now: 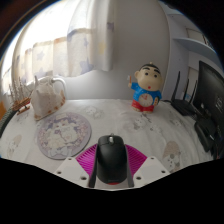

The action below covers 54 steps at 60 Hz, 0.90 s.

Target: Arrange mouse

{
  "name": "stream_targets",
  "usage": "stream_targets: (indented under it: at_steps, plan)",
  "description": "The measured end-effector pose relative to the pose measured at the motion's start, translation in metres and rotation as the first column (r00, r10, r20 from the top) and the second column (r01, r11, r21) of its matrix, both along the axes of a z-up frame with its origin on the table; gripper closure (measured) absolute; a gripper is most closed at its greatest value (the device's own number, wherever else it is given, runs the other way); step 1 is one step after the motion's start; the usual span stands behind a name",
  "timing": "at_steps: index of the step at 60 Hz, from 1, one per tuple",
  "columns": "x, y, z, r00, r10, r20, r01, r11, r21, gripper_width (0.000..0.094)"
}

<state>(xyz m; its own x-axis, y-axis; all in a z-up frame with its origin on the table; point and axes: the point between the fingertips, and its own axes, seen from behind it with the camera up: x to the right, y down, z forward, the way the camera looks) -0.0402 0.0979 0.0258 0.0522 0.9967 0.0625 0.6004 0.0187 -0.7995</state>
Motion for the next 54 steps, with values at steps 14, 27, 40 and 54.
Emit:
stream_targets:
  at_steps: [14,27,40,54]
  plan:
    - [-0.068,-0.080,0.090,0.990,0.045,-0.133,-0.057,0.995,-0.086,0.0498]
    - [-0.101,-0.164,0.028,0.993,0.111,-0.045,-0.115,0.989,-0.098,0.0499]
    - [-0.093,-0.188,-0.036,0.988,0.146,0.043,-0.144,0.988,-0.054,0.0408]
    - [-0.057,-0.185,0.032,0.989,0.128,0.075,-0.122,0.989,-0.078,0.0086]
